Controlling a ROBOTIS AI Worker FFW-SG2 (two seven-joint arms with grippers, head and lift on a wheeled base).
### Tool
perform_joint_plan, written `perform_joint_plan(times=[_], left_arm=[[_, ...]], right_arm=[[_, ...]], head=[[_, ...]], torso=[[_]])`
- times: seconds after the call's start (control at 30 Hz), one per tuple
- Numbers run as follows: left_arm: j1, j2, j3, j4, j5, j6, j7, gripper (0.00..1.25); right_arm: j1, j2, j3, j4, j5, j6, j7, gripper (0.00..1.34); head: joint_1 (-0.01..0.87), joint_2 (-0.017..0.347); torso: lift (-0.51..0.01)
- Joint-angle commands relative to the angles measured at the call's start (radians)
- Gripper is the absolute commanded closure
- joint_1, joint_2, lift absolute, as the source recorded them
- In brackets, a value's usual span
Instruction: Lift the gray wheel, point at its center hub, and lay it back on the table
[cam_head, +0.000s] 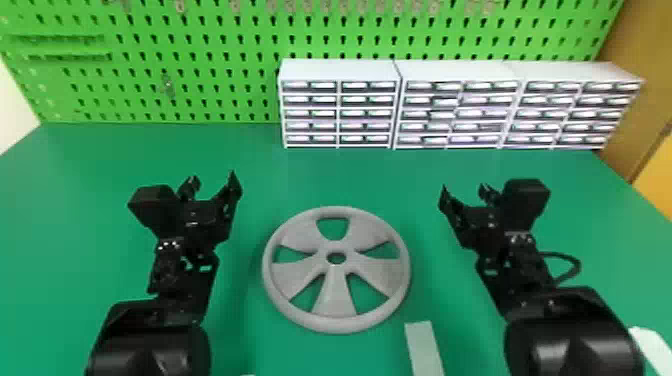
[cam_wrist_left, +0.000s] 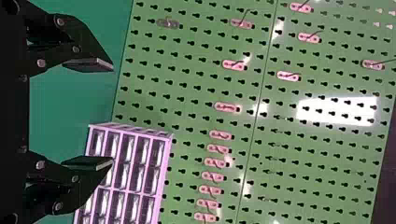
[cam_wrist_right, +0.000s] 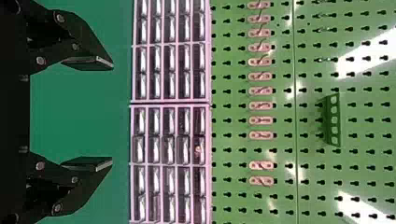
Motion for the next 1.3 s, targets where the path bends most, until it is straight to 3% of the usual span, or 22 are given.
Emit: perform_joint_plan(times=[0.0,0.6,0.8,1.17,1.27], left_arm=[[-0.001,0.0,-0.002,0.0,-0.001,0.0,0.0,0.53],[0.002,0.002,-0.002,0.001,-0.012,0.0,0.0,0.53],[0.002,0.002,-0.002,0.0,-0.018,0.002,0.0,0.53],[0.009,0.012,-0.006,0.0,-0.018,0.003,0.0,0.53],[0.009,0.017,-0.009,0.0,-0.015,0.005,0.0,0.53]], right_arm=[[-0.056,-0.008,0.017,-0.073,0.02,0.207,0.001,0.53],[-0.298,-0.051,0.146,-0.104,-0.082,0.681,0.006,0.53],[-0.387,-0.054,0.182,-0.101,-0.095,0.842,0.005,0.53],[-0.533,-0.044,0.241,0.028,-0.194,0.992,0.005,0.51],[-0.564,-0.051,0.254,0.073,-0.262,1.0,0.005,0.5]], head=[[0.692,0.048],[0.692,0.048],[0.692,0.048],[0.692,0.048],[0.692,0.048]], torso=[[-0.096],[-0.096],[-0.096],[-0.096],[-0.096]])
